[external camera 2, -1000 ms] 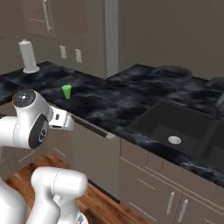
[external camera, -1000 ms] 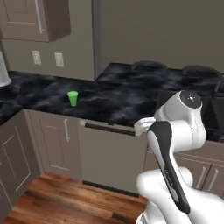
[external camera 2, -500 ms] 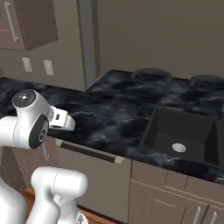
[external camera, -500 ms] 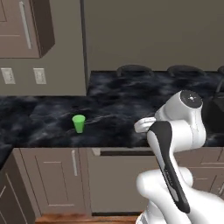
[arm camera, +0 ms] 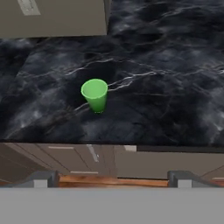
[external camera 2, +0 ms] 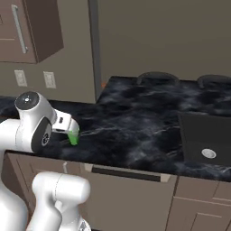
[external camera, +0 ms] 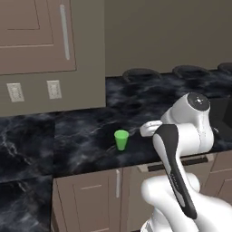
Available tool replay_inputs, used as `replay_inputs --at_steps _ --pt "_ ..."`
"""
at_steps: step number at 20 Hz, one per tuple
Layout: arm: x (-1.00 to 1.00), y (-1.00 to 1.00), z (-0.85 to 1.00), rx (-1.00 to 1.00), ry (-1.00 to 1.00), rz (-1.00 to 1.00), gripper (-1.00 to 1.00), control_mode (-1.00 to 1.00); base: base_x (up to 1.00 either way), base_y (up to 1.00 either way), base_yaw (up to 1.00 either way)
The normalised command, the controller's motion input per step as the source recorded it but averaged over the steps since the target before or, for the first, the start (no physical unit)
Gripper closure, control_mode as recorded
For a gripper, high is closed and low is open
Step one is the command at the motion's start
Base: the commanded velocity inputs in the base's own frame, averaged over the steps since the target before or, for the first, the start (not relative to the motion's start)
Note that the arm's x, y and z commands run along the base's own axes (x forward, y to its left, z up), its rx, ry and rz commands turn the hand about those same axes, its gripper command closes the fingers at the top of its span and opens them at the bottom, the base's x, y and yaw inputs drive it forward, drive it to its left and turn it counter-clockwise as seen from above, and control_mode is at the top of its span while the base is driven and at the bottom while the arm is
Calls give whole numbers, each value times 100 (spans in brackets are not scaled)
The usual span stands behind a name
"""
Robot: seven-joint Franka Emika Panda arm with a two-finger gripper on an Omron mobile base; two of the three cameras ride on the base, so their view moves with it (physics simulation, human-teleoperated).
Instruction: Place the pitcher and cup on the dining counter for serving.
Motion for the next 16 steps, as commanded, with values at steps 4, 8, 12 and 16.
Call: replay_inputs --at_steps 4,8,12,16 --pt "0 0 0 0 0 0 -100 100 2 27 -3" --pt "0 0 0 0 0 0 -100 100 0 4 2" --pt "0 0 0 0 0 0 -100 100 0 0 4" --pt "4 0 0 0 3 0 -100 -100 0 0 0"
